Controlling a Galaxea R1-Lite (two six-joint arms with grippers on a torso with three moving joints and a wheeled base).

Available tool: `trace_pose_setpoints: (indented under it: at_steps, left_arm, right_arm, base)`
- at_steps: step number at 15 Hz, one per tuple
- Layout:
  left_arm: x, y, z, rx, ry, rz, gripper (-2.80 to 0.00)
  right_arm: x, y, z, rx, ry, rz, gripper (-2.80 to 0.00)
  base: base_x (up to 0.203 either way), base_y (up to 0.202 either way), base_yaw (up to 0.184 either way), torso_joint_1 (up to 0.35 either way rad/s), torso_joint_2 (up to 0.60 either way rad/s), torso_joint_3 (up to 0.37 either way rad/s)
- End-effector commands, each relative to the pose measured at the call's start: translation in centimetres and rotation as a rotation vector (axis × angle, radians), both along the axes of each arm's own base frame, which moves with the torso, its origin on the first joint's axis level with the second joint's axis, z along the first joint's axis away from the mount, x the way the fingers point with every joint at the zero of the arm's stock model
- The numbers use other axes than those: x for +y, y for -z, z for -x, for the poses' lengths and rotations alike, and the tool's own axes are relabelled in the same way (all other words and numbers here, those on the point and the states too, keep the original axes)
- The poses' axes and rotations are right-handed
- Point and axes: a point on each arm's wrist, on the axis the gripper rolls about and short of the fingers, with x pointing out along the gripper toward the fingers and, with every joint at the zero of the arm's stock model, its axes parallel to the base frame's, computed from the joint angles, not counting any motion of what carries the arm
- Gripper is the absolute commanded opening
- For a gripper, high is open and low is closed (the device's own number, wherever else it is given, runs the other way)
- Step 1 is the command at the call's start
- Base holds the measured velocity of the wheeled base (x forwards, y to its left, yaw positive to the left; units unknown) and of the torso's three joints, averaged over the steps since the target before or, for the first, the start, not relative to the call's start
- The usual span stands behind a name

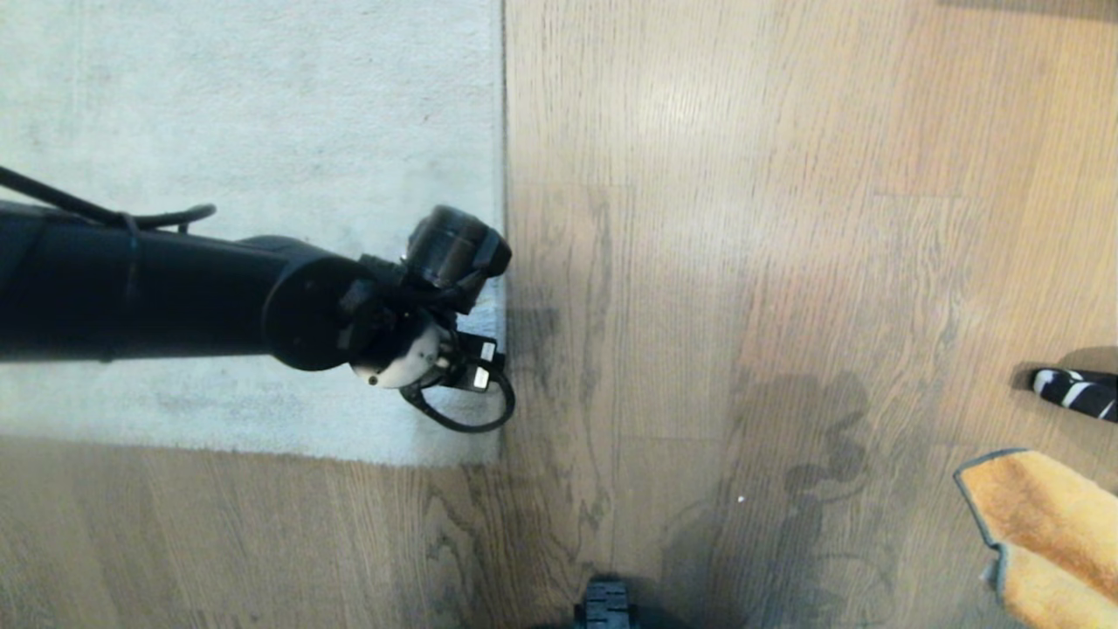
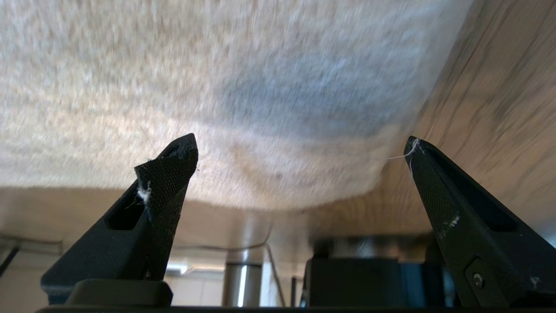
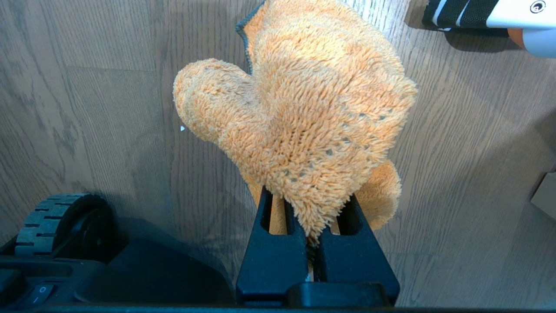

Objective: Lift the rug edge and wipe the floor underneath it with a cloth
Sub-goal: Lift up the carpet

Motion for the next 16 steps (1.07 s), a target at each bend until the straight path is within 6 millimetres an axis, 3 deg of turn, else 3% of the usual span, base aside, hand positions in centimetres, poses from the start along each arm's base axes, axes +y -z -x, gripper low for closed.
trace_pose_setpoints:
  at_steps: [1, 16]
  left_arm:
    - [-0.16, 0.2, -0.24, -0.014, -0.004, 0.007, 0.0]
    - [-0.17, 0.04, -0.21, -0.032, -0.025, -0.009, 0.0]
  right_arm:
    - [0.0, 0.0, -0.01, 0.001, 0.0, 0.0, -2.8]
    - [0.0, 0.0, -0.01, 0.001, 0.0, 0.0, -2.8]
  base:
    - [0.0, 0.0, 0.0, 0.0, 0.0, 0.0]
    - [0.0, 0.0, 0.0, 0.0, 0.0, 0.0]
